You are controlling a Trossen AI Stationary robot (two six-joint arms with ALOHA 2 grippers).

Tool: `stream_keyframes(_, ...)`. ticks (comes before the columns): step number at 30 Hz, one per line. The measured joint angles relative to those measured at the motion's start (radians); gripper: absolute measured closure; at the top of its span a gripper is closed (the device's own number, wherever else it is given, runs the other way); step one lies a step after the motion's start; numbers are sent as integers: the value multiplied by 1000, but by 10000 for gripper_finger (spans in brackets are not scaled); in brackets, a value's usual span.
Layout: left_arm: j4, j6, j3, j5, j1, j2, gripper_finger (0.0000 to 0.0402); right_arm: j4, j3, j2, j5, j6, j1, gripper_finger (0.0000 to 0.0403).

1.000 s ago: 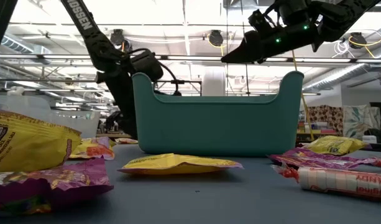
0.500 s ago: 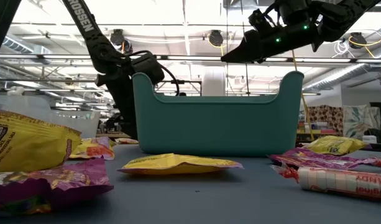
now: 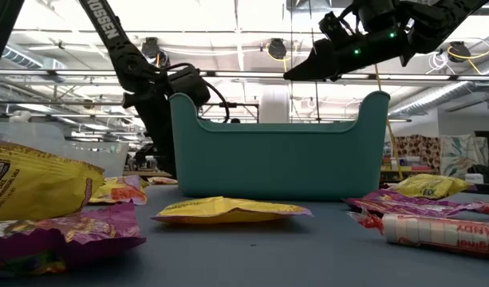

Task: Sort candy
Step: Put the orange candy into the transparent bin

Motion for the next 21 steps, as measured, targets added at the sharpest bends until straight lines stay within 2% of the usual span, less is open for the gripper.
stream_keyframes(5,-18,9,0,-22,0,-53,351,-11,0,0,0,0,0,167)
stream_keyframes(13,-172,32,0,-100,1,-181,351,-54,0,0,-7,18,3,167)
stream_keyframes(17,-184,129,0,-88,-4,-266,350,-65,0,0,-13,51,4,167)
stream_keyframes(21,-176,271,1,-41,-20,-371,350,-72,0,0,-65,62,5,167)
